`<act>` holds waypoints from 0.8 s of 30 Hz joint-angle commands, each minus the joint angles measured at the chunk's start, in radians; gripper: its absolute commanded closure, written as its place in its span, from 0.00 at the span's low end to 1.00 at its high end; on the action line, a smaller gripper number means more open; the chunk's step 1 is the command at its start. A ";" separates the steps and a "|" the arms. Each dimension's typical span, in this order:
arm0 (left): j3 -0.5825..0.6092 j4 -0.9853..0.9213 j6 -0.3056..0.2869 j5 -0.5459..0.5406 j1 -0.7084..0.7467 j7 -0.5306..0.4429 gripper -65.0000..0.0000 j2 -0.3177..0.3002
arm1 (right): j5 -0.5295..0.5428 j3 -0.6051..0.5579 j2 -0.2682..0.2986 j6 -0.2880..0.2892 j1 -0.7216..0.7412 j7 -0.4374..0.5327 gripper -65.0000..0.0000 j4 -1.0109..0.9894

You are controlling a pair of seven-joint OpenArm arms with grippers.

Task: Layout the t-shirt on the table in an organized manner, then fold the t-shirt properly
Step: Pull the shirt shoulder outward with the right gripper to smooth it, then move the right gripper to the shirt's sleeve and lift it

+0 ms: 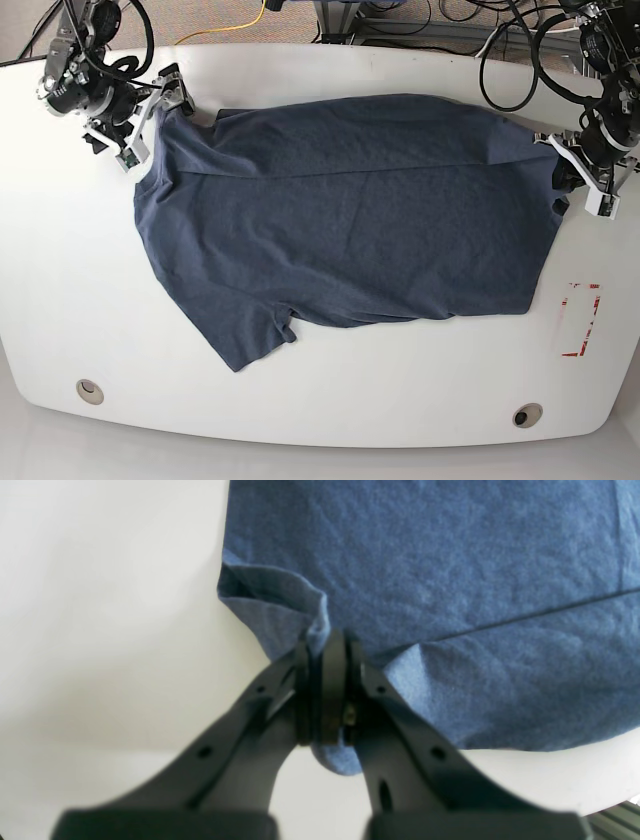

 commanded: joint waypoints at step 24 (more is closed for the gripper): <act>-0.009 0.018 0.000 -0.012 -0.010 -0.021 1.00 -0.018 | 0.012 -0.053 0.003 0.002 0.013 0.159 1.00 -0.141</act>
